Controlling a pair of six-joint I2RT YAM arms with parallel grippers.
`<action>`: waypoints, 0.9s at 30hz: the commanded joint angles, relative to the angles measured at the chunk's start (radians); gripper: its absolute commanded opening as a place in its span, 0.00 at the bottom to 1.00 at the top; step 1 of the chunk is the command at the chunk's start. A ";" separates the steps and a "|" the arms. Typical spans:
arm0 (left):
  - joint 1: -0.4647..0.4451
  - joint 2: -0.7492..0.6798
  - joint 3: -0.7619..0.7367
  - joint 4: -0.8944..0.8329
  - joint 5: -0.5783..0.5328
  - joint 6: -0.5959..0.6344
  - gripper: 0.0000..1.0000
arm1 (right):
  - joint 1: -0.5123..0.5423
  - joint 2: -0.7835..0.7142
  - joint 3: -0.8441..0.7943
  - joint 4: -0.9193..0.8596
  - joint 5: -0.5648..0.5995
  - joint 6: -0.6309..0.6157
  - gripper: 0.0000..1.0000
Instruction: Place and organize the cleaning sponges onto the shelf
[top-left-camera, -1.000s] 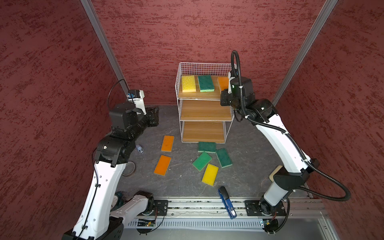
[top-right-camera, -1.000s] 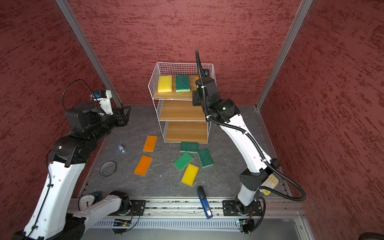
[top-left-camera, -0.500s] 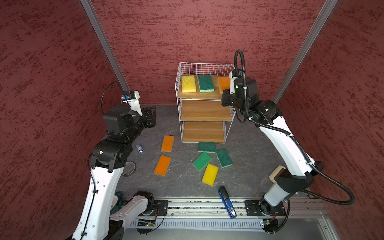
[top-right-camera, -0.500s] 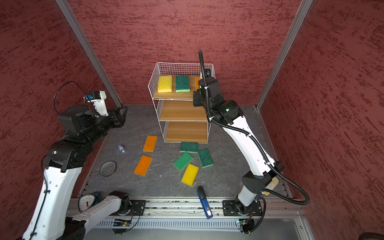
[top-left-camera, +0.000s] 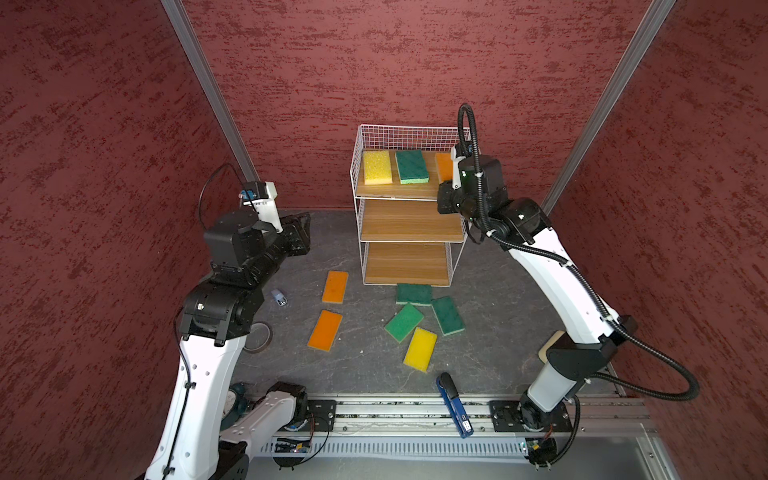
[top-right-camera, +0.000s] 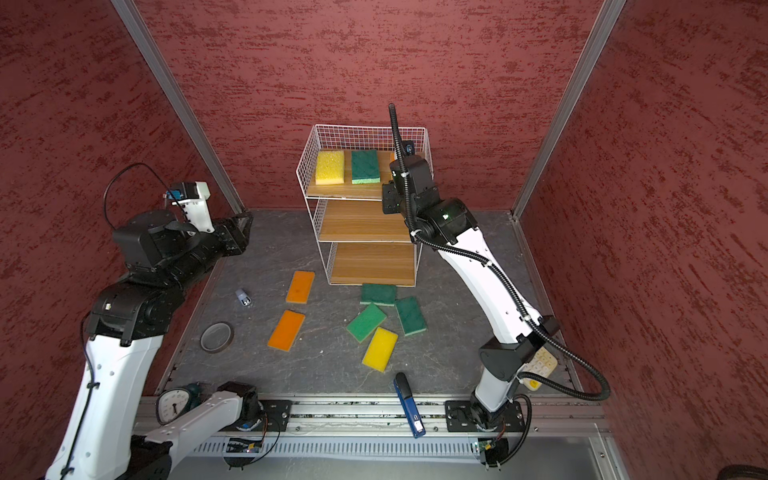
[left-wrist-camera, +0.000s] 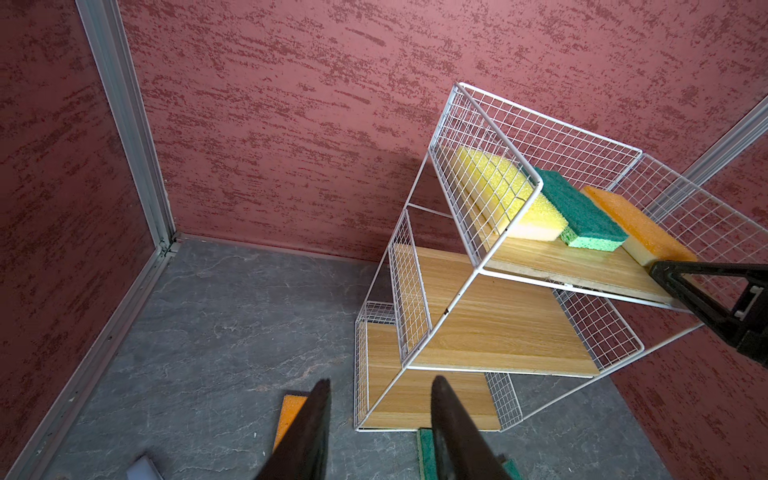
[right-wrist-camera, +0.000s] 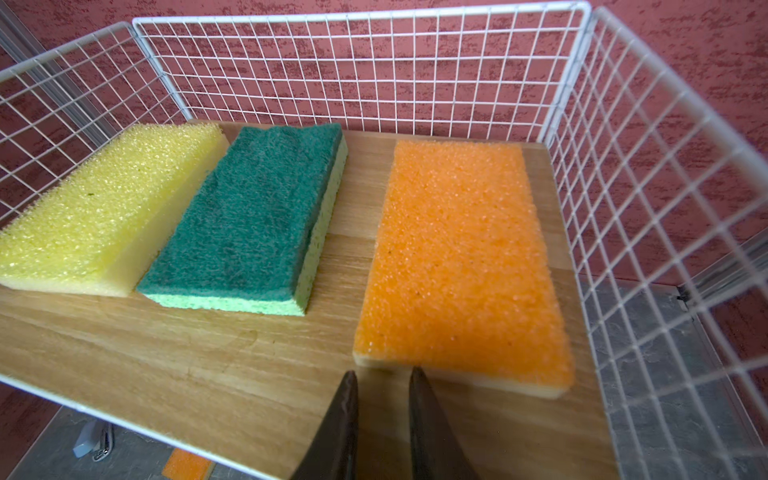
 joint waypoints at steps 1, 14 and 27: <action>0.010 -0.018 -0.011 0.028 0.016 -0.002 0.41 | -0.007 0.014 0.033 0.014 -0.012 0.001 0.24; 0.013 -0.022 -0.043 0.049 0.044 -0.029 0.41 | -0.015 0.042 0.051 0.025 -0.019 -0.001 0.24; 0.013 -0.018 -0.073 0.061 0.082 -0.056 0.42 | -0.014 0.047 0.058 0.022 -0.058 -0.008 0.24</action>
